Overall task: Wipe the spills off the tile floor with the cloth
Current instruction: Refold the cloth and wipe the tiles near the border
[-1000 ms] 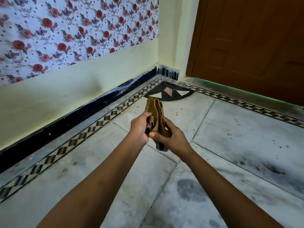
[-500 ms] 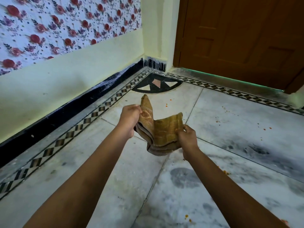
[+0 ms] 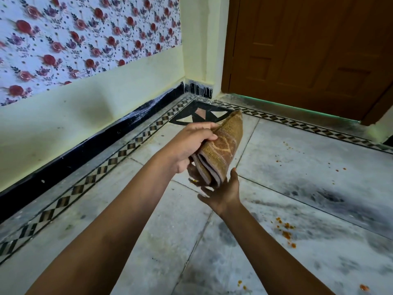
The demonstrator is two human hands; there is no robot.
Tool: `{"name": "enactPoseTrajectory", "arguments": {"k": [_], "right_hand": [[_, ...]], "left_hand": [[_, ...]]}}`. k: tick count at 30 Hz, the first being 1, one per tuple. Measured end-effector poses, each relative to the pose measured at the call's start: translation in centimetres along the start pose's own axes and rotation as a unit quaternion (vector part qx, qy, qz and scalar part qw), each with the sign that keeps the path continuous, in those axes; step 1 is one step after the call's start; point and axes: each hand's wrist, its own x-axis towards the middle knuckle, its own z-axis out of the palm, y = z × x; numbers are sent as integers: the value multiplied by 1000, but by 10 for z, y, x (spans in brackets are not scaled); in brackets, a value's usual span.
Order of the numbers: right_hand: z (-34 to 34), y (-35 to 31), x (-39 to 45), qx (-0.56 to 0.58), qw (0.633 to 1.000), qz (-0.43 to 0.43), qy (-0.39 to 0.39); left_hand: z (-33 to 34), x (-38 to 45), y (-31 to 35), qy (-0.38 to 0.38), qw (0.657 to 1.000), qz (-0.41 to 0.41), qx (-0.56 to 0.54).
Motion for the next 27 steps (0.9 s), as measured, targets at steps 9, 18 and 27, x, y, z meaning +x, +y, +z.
{"name": "enactPoseTrajectory", "arguments": {"k": [9, 18, 27], "right_hand": [[8, 14, -9, 92, 972, -47, -210], [16, 8, -11, 97, 967, -11, -235], [9, 1, -12, 43, 979, 31, -199]], "left_hand": [[-15, -3, -14, -11, 996, -44, -74], [-32, -2, -51, 165, 977, -27, 131], [-37, 0, -78, 112, 983, -112, 89]]}}
